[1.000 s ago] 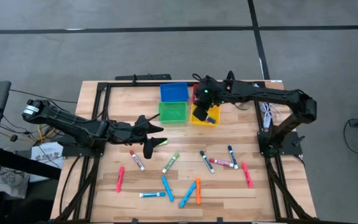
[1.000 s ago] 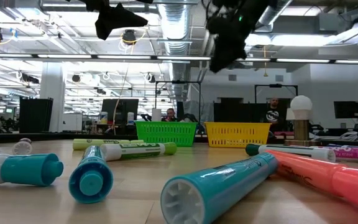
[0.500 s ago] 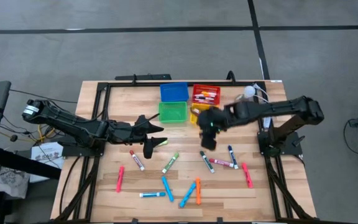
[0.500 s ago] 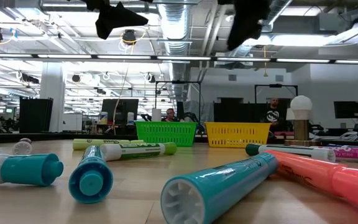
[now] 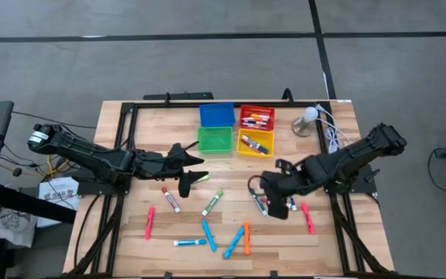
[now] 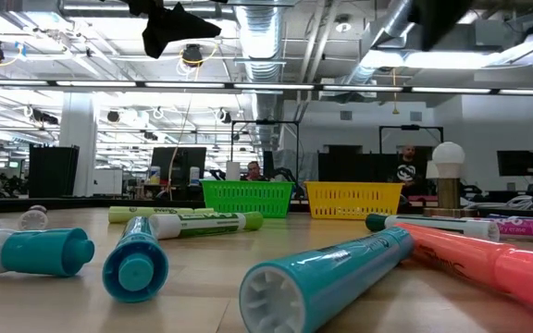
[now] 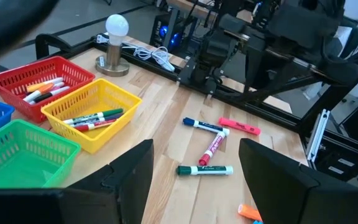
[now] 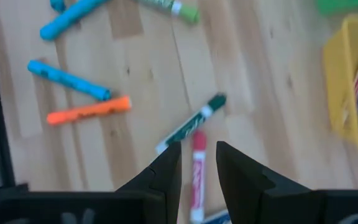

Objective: Pick & Place Markers
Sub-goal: Put the right pink highlighter into the blue bin

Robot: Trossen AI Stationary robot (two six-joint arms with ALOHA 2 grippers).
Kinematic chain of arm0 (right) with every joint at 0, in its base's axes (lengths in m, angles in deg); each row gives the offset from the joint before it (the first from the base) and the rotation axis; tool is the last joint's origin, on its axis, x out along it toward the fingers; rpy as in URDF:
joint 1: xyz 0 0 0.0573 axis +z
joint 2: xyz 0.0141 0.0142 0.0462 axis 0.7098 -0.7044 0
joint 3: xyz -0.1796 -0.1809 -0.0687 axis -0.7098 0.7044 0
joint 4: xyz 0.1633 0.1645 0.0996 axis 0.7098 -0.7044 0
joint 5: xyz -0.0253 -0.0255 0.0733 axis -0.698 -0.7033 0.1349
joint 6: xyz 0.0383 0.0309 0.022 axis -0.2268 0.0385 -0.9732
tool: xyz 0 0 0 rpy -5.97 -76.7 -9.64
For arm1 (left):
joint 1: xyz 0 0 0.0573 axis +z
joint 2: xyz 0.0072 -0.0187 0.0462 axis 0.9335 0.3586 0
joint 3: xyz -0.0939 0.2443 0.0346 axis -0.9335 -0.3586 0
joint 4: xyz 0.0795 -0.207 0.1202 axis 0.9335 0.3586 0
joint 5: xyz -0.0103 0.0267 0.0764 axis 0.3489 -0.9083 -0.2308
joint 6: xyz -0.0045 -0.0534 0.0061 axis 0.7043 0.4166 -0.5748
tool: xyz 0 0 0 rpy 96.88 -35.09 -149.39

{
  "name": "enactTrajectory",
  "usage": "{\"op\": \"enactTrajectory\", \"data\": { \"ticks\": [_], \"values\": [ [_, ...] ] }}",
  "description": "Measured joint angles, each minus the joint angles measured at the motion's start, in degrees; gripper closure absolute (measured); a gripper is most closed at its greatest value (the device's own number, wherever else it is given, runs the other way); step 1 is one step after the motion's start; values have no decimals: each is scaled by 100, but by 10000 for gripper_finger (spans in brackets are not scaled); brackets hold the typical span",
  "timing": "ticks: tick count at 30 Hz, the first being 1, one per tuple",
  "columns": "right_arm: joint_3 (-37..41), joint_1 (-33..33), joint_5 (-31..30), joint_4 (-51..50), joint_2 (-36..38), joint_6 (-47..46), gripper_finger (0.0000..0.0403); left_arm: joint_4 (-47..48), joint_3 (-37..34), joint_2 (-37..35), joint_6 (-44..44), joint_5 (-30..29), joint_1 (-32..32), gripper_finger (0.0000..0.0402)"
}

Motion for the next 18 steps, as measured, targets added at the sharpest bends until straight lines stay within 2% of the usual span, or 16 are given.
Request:
{"op": "enactTrajectory", "data": {
  "ticks": [18],
  "values": [
    [0, 1420, -162, -1470, -7, -3503, 312, -4, 0, 0, 13, 0, 0, 166]
  ]
}}
